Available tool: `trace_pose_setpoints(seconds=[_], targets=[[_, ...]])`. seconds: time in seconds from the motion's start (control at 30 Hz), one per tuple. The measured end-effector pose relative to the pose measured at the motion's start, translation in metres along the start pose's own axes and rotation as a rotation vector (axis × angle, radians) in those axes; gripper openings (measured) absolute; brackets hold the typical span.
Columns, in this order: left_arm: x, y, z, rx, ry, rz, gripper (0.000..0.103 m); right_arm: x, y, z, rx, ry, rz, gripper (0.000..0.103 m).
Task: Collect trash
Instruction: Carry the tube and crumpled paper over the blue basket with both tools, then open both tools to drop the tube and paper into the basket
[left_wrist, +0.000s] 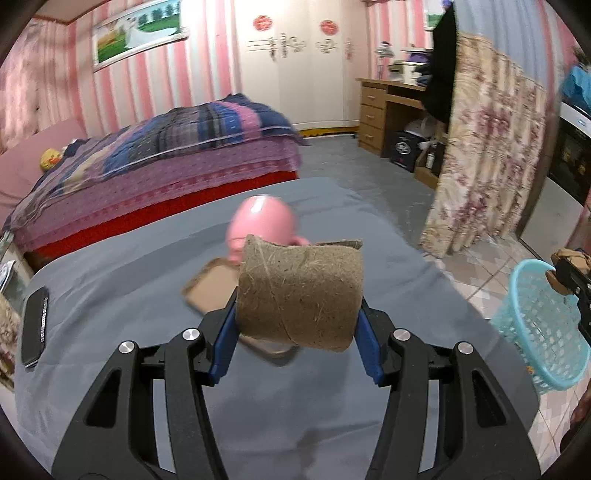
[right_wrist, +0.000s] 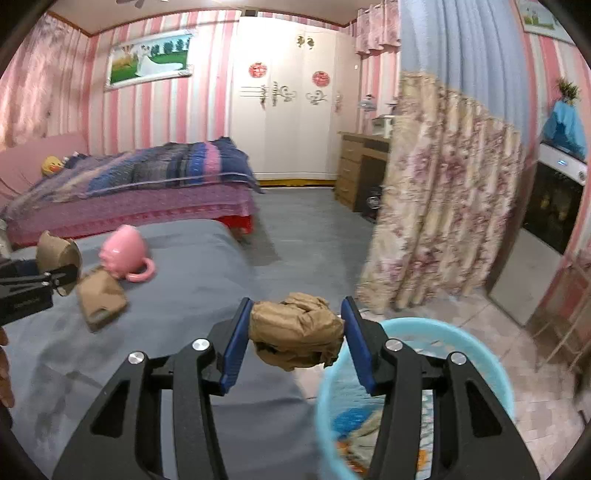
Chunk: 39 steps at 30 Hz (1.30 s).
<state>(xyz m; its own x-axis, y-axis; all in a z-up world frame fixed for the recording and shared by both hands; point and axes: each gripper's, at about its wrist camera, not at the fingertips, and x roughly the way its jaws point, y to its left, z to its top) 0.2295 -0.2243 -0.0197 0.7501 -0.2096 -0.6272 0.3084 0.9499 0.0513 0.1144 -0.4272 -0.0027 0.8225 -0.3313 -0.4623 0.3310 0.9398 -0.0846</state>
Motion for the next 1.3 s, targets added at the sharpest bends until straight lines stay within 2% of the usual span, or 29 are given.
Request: trace_pose_setpoints(seconds=[0.2, 0.5, 0.67, 0.83, 1.0, 1.3], targets=[[0.000, -0.048, 0.000, 0.070, -0.029, -0.057, 0.054, -0.009, -0.039, -0.006, 0.023, -0.008, -0.090, 0.049], [0.007, -0.119, -0.011, 0.109, -0.024, -0.216, 0.054, -0.015, -0.095, -0.029, 0.073, 0.009, -0.208, 0.049], [0.013, -0.160, -0.022, 0.116, -0.013, -0.301, 0.054, -0.012, -0.121, -0.044, 0.118, 0.028, -0.236, 0.049], [0.019, -0.199, -0.032, 0.163, -0.005, -0.333, 0.054, -0.011, -0.138, -0.056, 0.147, 0.036, -0.258, 0.049], [0.022, -0.222, -0.038, 0.148, 0.000, -0.400, 0.054, -0.008, -0.154, -0.064, 0.184, 0.040, -0.281, 0.049], [0.024, -0.255, -0.052, 0.235, -0.011, -0.396, 0.055, -0.006, -0.166, -0.074, 0.240, 0.037, -0.303, 0.049]])
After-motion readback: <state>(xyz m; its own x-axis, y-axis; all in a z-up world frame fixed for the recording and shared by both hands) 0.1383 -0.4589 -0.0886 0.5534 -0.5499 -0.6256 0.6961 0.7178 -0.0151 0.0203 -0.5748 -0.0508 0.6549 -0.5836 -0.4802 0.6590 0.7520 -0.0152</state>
